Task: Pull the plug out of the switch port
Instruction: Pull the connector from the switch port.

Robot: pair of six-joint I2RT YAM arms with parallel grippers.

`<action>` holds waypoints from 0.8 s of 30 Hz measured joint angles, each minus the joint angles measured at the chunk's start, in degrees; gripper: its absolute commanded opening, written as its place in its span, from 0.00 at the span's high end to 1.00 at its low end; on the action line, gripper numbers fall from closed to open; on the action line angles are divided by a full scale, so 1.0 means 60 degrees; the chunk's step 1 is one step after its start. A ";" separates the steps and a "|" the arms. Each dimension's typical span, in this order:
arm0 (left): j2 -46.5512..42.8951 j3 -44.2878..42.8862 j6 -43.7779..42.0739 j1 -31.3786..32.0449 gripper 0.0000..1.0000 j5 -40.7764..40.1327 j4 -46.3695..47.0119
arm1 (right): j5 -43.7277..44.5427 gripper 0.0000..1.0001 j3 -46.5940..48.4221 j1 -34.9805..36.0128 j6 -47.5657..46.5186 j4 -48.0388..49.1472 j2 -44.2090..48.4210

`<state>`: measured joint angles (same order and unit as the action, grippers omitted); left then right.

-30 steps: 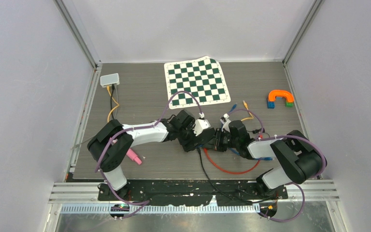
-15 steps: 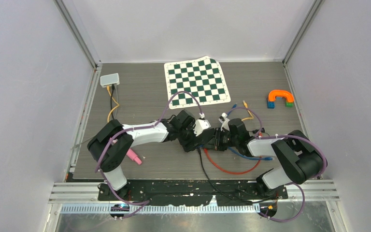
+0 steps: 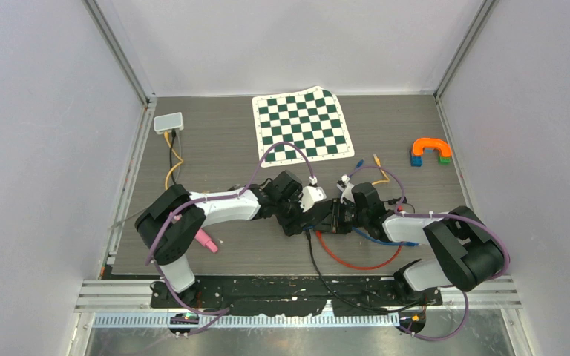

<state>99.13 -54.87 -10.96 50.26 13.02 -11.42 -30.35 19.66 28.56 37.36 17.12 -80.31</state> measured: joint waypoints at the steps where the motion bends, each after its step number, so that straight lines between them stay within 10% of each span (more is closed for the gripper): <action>1: 0.0000 0.0004 0.0004 0.0000 0.42 0.0015 0.0000 | -0.0015 0.95 0.0000 0.0000 -0.0033 -0.0069 0.0033; 24: 0.0015 0.0004 0.0226 0.0015 0.44 -0.0029 0.0058 | -0.0535 0.95 0.0004 0.0047 -0.0441 -0.1056 0.0266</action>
<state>99.22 -54.85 -9.61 50.35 12.84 -11.07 -33.56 19.68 28.84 34.72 10.79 -78.72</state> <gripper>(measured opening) 0.689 0.149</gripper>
